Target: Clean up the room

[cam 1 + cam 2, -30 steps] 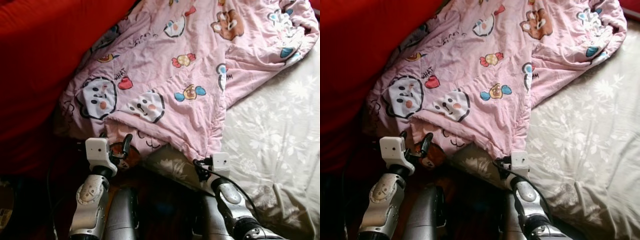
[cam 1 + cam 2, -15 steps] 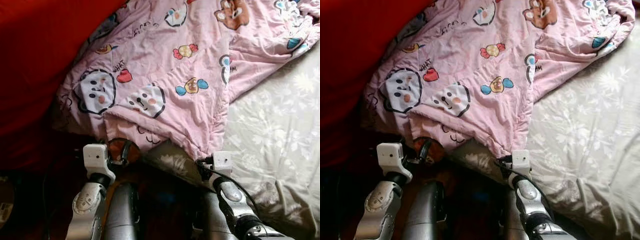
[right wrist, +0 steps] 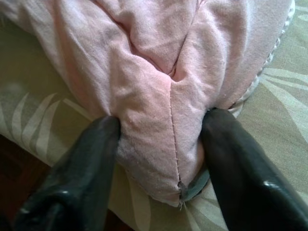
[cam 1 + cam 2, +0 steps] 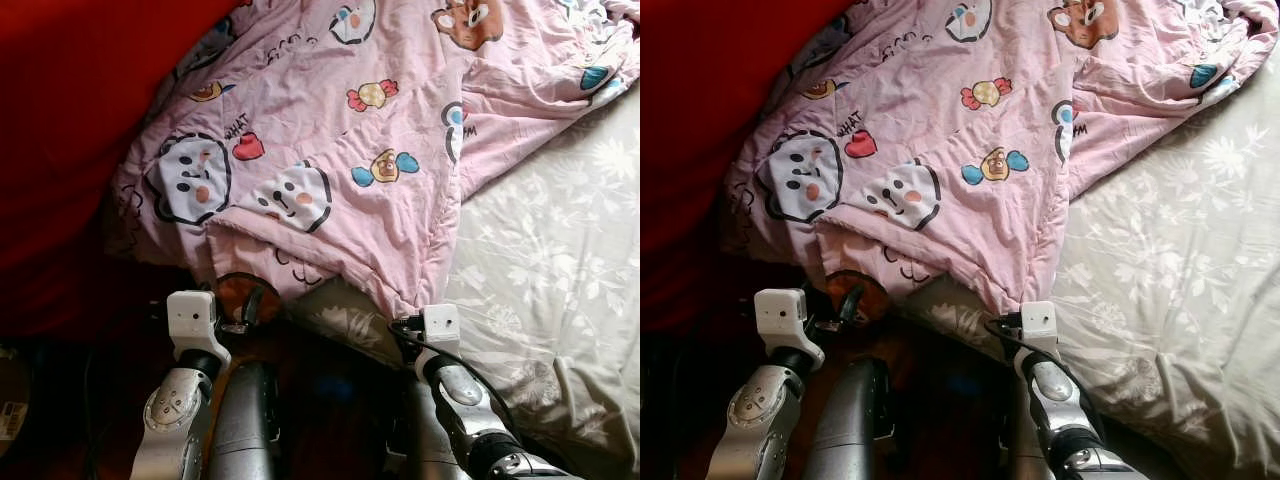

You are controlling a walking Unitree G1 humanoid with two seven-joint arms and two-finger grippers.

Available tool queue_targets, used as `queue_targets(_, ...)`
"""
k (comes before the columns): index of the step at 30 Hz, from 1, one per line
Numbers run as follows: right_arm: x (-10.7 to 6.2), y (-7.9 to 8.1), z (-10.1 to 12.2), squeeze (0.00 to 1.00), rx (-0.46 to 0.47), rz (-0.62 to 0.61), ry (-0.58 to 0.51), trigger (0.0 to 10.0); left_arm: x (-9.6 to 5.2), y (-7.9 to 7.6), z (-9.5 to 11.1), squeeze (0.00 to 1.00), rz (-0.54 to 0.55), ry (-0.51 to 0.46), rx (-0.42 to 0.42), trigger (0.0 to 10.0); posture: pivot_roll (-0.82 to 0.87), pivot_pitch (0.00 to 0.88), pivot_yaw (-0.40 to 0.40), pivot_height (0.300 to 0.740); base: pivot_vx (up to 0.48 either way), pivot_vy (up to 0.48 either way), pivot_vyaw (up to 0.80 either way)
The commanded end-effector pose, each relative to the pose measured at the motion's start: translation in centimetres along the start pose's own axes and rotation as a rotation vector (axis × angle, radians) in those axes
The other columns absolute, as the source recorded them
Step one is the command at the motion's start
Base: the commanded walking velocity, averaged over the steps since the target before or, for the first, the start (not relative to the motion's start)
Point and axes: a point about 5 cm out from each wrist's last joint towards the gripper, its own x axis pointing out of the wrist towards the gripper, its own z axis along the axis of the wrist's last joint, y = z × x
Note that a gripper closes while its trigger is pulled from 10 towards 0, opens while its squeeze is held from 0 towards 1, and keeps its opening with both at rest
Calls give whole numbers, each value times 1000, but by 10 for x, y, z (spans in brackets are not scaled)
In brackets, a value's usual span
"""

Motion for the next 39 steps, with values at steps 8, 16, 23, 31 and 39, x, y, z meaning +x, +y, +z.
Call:
queue_targets(8,-10,0,-25,0,9,2,73,0,-8,-2,-7,0,5,38,-16,10000,103,439,23,623,0,0,0)
queue_targets(16,-10,2,-24,0,16,-1,65,0,-8,-3,-9,0,7,45,-18,10000,103,433,22,623,0,0,0)
queue_targets(23,-8,-1,-18,0,16,-6,46,0,-3,-5,-13,0,5,55,-23,10000,91,404,16,623,0,0,0)
queue_targets(31,-6,-7,-9,0,31,-27,7,0,3,0,-18,0,16,62,-19,10000,76,354,12,623,0,0,0)
queue_targets(39,-9,-12,-7,0,79,-36,-65,0,-3,18,-48,0,92,156,-1,10000,41,284,12,623,0,0,0)
